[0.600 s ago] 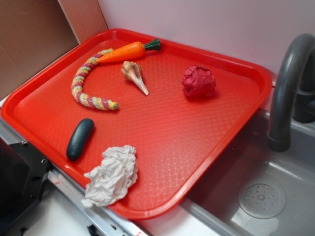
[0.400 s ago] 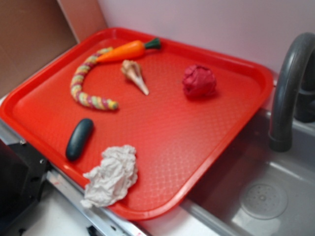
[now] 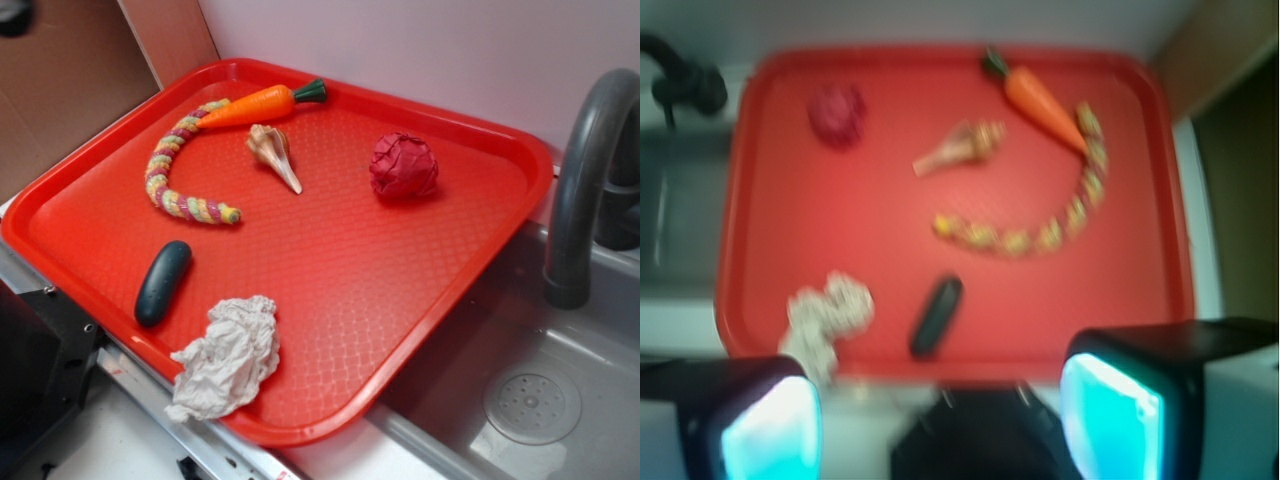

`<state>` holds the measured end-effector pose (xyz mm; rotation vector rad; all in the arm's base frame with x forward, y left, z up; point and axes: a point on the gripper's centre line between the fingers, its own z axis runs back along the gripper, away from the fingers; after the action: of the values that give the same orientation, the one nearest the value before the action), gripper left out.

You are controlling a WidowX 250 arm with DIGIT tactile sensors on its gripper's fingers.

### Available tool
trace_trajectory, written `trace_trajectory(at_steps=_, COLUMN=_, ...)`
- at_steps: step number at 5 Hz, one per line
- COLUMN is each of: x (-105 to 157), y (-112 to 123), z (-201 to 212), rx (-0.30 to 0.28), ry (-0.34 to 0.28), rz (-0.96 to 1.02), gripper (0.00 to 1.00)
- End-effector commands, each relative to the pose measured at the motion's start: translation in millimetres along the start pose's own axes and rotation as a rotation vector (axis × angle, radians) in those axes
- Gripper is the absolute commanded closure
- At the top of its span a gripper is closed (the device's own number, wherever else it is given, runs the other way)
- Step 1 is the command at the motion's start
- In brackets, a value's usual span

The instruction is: Grab the red paper.

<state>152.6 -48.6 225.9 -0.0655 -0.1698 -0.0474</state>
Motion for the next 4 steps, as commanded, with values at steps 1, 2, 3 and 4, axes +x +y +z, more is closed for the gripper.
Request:
trace_trajectory(at_steps=1, x=66, y=-35, z=-52, rx=0.018, ry=-0.043, rz=-0.033, gripper=0.0)
trace_trajectory(at_steps=2, x=94, y=-38, z=-90, rx=0.072, ry=-0.037, rz=-0.013, gripper=0.0)
trace_trajectory(at_steps=3, x=118, y=-38, z=-127, rx=0.116, ry=0.008, rz=-0.02, gripper=0.0)
trace_trajectory(at_steps=4, x=130, y=-38, z=-156, rx=0.105, ry=0.046, rz=-0.034, gripper=0.0)
